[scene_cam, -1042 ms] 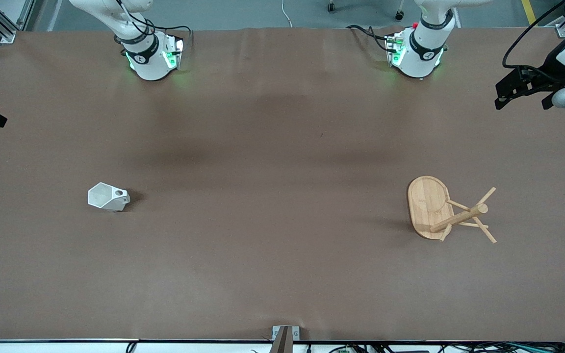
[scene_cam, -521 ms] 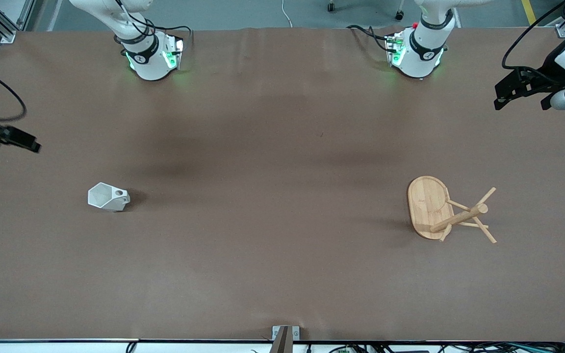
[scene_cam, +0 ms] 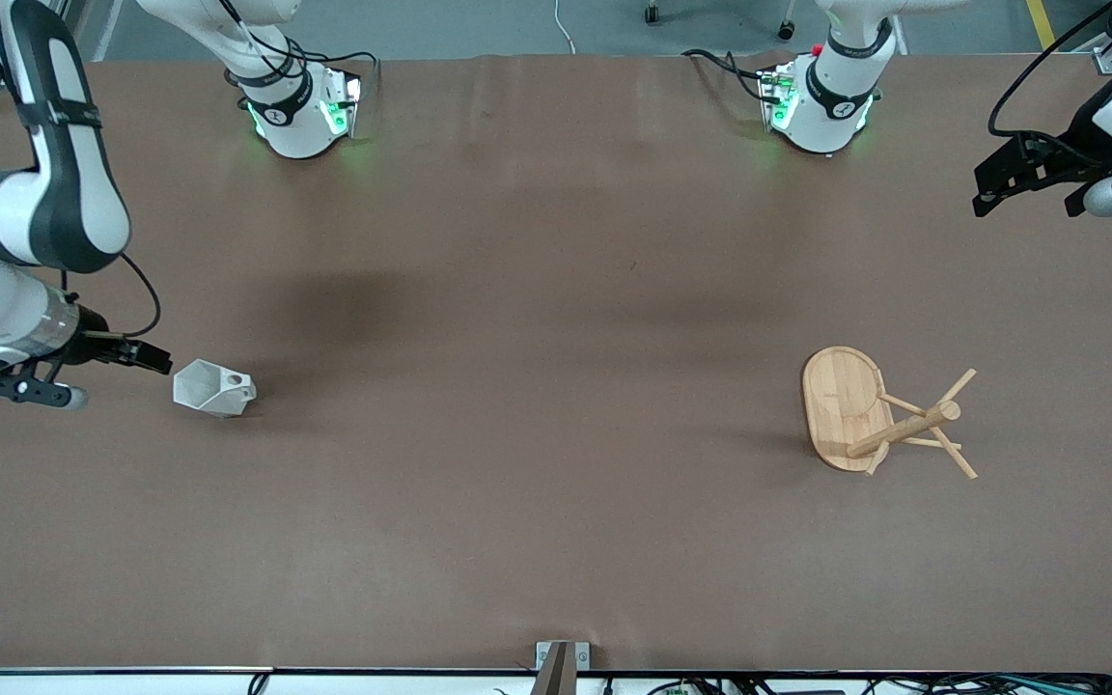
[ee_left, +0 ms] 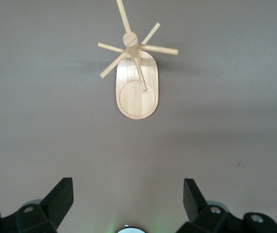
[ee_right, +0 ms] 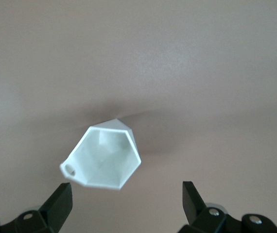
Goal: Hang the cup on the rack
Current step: 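Reach the right gripper down to the white cup and grasp it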
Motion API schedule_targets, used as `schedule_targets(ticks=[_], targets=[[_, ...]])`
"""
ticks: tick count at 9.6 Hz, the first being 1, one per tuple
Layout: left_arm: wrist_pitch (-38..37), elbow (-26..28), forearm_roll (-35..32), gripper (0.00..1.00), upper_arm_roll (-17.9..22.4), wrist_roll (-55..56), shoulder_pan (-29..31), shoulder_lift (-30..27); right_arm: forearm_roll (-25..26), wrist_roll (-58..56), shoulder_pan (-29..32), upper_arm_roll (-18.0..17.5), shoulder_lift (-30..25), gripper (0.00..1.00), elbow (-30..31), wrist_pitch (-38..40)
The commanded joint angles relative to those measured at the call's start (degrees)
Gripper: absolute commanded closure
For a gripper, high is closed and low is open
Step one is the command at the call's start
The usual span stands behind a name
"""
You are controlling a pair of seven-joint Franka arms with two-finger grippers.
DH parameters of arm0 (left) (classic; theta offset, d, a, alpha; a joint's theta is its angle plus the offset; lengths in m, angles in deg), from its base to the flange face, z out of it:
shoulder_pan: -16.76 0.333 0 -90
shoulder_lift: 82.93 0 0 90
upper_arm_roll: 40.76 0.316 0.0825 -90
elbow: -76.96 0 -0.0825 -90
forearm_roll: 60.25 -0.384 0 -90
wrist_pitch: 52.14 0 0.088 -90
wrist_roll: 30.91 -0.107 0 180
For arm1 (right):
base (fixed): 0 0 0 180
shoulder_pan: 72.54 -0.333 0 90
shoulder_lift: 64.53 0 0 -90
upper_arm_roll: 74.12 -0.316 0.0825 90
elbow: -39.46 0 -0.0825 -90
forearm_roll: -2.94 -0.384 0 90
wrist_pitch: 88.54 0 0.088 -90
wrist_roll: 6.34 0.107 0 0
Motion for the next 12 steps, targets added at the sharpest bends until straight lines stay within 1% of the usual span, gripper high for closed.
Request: schedule_targets(ticks=[1, 2, 3, 5, 6, 7, 8, 10, 11, 12], targets=[[-1.8, 0.0, -0.6, 0.00, 0.0, -0.8, -0.1, 1.2, 0.4, -0.2, 1.3, -0.7, 2.4, 0.01, 5.0, -9.2], [-2.5, 0.0, -0.5, 0.00, 0.0, -0.8, -0.1, 1.1, 0.3, 0.0, 1.2, -0.7, 4.0, 0.06, 5.1, -10.6], [-3.2, 0.0, -0.3, 0.00, 0.0, -0.8, -0.1, 1.1, 0.3, 0.0, 1.3, -0.7, 5.5, 0.14, 5.1, -11.9], [-4.0, 0.4, -0.1, 0.00, 0.0, -0.8, -0.1, 0.9, 0.3, 0.1, 1.2, -0.7, 7.9, 0.39, 5.2, -14.4], [-4.0, 0.4, -0.1, 0.00, 0.0, -0.8, -0.1, 0.9, 0.3, 0.1, 1.3, -0.8, 8.4, 0.54, 5.2, -14.9], [-4.0, 0.4, -0.1, 0.00, 0.0, -0.8, -0.1, 0.9, -0.2, 0.1, 1.2, -0.8, 8.4, 0.66, 5.3, -14.8], [-4.0, 0.4, -0.1, 0.00, 0.0, -0.8, -0.1, 0.9, -2.0, 0.0, 1.2, -0.8, 9.1, 0.74, 5.3, -14.9], [-4.0, 0.4, -0.1, 0.00, 0.0, -0.8, 0.0, 1.0, -2.9, -0.1, 1.3, -0.8, 9.5, 0.78, 5.2, -15.2], [-4.0, 0.4, -0.1, 0.00, 0.0, -0.9, 0.0, 1.0, -3.0, -0.1, 1.4, -0.8, 9.8, 0.92, 5.2, -15.3], [-4.0, 0.4, -0.1, 0.00, 0.0, -0.9, -0.1, 1.1, -3.2, 0.0, 1.4, -0.8, 9.8, 0.99, 4.8, -14.9]])
